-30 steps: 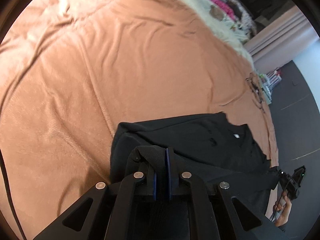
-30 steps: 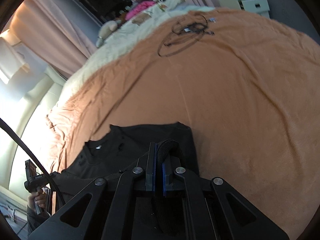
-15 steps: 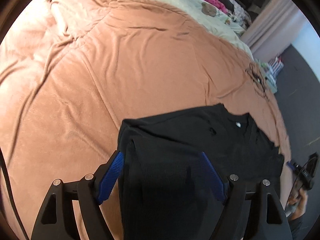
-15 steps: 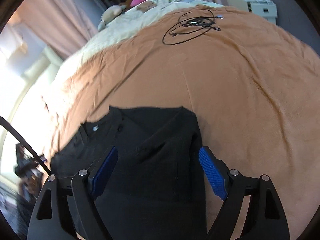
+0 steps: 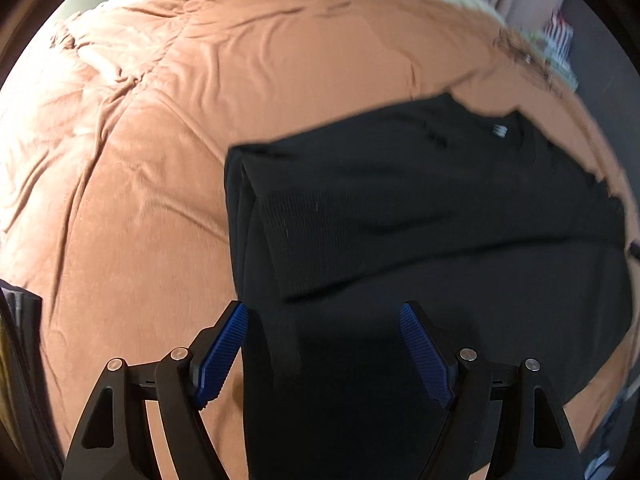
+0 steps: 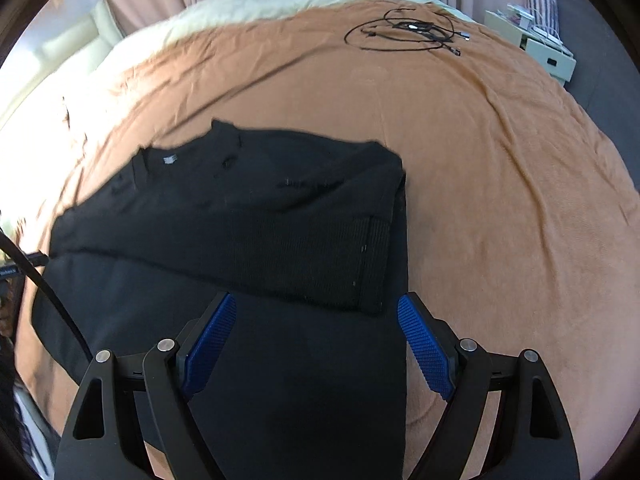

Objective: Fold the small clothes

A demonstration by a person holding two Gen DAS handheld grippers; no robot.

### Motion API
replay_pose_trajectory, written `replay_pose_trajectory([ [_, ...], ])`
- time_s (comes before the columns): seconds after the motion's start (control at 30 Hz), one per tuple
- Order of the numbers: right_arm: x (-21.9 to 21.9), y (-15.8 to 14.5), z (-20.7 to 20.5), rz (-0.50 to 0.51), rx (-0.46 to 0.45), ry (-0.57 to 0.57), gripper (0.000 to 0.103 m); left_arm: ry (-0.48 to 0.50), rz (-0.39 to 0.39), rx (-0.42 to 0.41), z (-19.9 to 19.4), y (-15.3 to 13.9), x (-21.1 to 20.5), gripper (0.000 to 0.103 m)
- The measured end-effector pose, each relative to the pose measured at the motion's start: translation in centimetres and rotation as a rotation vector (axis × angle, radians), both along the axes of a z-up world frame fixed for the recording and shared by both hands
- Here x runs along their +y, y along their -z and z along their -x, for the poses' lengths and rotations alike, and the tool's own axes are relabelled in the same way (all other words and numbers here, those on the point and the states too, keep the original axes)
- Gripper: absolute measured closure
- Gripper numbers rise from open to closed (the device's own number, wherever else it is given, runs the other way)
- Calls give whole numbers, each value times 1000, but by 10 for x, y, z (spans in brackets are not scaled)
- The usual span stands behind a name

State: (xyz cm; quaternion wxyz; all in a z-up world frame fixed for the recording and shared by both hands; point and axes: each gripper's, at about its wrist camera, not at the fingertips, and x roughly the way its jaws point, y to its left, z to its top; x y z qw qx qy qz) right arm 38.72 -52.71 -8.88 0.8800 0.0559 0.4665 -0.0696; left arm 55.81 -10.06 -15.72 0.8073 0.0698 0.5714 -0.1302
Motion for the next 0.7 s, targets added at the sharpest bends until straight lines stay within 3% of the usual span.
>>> replay_pose_trajectory([
  [0.13, 9, 10, -12, 113, 61, 17, 21, 26, -116, -1, -1, 17, -7, 23],
  [0.33, 18, 26, -34, 263, 129, 49, 21, -17, -160, -16, -27, 27, -6, 21],
  [0.7, 26, 31, -98, 386, 121, 65, 21, -30, -220, -75, -84, 30, -18, 19],
])
